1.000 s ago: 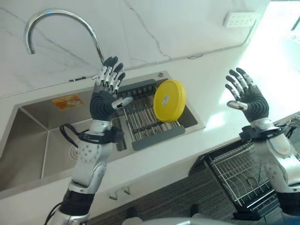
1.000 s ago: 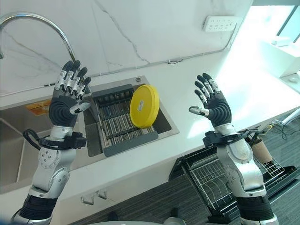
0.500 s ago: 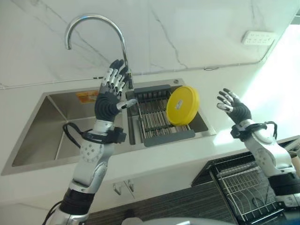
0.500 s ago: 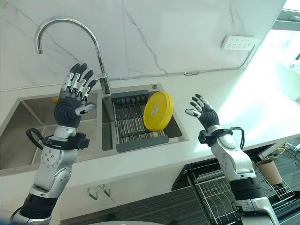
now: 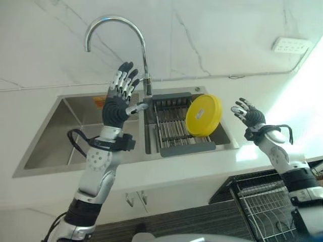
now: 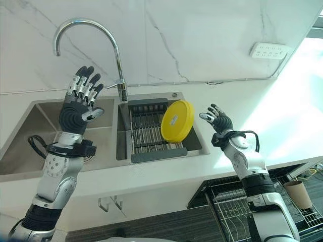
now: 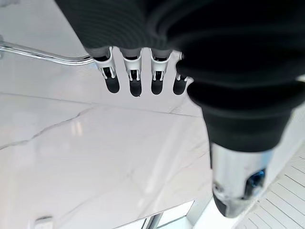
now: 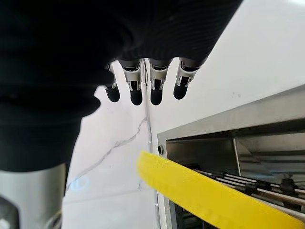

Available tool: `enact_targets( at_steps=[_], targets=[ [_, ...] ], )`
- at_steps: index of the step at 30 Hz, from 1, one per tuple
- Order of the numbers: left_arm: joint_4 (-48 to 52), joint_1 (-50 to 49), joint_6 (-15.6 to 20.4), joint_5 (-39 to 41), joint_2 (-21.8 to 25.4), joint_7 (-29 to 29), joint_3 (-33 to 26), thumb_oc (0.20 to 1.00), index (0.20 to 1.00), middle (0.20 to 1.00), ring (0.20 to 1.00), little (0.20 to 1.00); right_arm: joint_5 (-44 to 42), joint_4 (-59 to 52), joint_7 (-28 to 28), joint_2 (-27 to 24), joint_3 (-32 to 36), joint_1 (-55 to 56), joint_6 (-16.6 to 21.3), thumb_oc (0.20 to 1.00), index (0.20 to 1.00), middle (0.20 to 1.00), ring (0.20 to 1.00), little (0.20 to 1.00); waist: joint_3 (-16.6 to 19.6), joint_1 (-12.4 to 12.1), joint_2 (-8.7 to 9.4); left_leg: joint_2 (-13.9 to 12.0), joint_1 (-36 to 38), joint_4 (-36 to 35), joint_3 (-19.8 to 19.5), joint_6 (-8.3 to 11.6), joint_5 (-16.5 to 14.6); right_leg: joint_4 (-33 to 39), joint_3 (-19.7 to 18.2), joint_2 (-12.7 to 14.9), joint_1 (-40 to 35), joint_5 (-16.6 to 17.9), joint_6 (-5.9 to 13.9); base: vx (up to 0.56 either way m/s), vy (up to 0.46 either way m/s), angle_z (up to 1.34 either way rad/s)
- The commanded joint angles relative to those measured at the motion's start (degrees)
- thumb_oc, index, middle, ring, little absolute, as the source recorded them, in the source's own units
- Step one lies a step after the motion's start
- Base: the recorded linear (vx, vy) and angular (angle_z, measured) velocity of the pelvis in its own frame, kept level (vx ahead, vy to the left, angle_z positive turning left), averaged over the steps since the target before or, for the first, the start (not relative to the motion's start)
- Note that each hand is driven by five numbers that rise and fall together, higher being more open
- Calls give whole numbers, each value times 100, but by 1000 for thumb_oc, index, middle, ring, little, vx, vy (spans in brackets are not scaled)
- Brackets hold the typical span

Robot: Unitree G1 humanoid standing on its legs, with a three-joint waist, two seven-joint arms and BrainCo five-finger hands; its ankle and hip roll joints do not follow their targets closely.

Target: Place the dishes in the dishwasher.

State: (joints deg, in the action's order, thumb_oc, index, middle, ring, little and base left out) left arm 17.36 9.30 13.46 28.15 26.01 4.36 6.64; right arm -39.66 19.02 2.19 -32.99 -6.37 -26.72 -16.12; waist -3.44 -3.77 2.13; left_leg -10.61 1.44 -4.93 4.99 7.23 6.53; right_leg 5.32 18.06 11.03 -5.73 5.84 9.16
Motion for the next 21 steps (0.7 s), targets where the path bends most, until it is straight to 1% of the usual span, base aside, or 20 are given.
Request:
enact_targets(
  at_steps=[1,3,8,13,16,21],
  targets=[
    [-210,569,124,-64,202,-22,63,1000,1000,1000,1000,1000,-288,169,17,-269,-22,-798,157,1000,1000,1000,1000,1000,-6,-146,-29,27,229,-7,177,-1,-432,-32,291,19,-417,-580,-75,0,0,0],
    [-217,515,161,-69,216,-61,53,1000,1000,1000,1000,1000,-298,241,-4,-283,-12,-797,105,1000,1000,1000,1000,1000,2,-163,-32,30,226,-7,172,-5,-432,-32,296,21,-412,-578,-79,0,0,0],
    [-197,406,422,-197,317,-110,27,1000,1000,1000,1000,1000,-363,514,-75,-315,-29,-783,64,1000,1000,1000,1000,1000,-1,-216,-40,39,236,-7,161,-6,-426,-32,320,16,-421,-569,-86,0,2,1],
    [-253,466,492,-161,331,-34,67,1000,1000,1000,1000,1000,-428,867,-160,-323,-145,-932,37,1000,1000,1000,1000,1000,-9,-254,-37,46,255,-7,152,2,-422,-32,354,17,-445,-560,-88,7,6,10],
    [-286,523,487,-151,356,5,76,1000,1000,1000,1000,1000,-412,1080,-293,-331,-233,-1083,-13,1000,1000,1000,1000,1000,-18,-289,-39,58,248,-7,128,6,-418,-32,388,23,-453,-560,-91,0,0,0],
    [-289,529,465,-145,355,20,88,1000,1000,1000,1000,1000,-355,1176,-340,-301,-381,-1214,-78,1000,1000,1000,1000,1000,-10,-323,-31,77,271,-7,119,5,-419,-32,422,19,-490,-570,-100,13,4,1]
  ],
)
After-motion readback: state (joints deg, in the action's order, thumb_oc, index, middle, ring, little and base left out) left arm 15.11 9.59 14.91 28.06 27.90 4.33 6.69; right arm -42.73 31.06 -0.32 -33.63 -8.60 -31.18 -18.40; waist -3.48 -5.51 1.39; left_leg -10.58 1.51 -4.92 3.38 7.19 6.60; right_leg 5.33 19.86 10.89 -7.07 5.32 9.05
